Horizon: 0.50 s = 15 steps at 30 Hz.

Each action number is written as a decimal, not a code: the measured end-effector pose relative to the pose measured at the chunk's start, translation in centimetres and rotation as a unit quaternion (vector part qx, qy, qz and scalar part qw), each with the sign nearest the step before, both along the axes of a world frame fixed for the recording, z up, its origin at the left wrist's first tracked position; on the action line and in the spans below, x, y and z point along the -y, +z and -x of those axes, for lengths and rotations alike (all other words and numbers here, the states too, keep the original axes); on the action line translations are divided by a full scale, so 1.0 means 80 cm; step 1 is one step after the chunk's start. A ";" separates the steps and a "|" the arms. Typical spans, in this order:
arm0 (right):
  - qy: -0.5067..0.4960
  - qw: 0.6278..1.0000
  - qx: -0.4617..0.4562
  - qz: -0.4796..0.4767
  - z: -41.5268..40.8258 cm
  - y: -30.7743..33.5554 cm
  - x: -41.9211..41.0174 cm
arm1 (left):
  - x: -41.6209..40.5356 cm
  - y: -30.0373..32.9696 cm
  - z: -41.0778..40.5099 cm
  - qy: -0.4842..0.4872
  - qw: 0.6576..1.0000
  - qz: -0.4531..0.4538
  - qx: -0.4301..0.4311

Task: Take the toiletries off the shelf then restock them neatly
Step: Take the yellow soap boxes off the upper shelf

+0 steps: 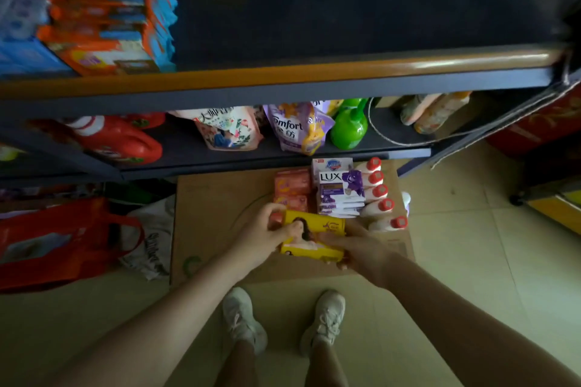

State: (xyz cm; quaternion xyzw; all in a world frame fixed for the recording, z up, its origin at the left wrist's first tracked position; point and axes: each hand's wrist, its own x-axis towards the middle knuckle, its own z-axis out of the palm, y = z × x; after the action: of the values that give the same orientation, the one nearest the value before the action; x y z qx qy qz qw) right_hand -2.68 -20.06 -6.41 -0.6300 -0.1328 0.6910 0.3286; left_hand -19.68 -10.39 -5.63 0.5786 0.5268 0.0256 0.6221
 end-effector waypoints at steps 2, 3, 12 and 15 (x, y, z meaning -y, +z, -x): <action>-0.053 0.997 0.044 0.023 -0.001 -0.030 0.017 | 0.010 -0.029 -0.001 -0.051 0.998 -0.008 -0.039; -0.073 0.994 0.068 0.043 -0.002 -0.047 0.025 | 0.013 -0.042 -0.002 -0.064 0.997 -0.006 -0.051; -0.216 0.955 0.110 0.173 -0.038 -0.187 0.063 | 0.018 -0.121 -0.006 -0.020 0.997 -0.037 -0.061; -0.223 0.958 0.107 0.144 -0.035 -0.204 0.051 | 0.020 -0.130 -0.007 0.003 0.997 -0.052 -0.049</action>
State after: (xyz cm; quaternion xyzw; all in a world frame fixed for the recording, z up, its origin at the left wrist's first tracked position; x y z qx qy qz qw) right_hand 0.10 -24.13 -22.71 -0.7547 0.0773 0.5402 0.3641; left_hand -19.15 -11.98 -16.01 0.6093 0.5560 0.0267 0.5647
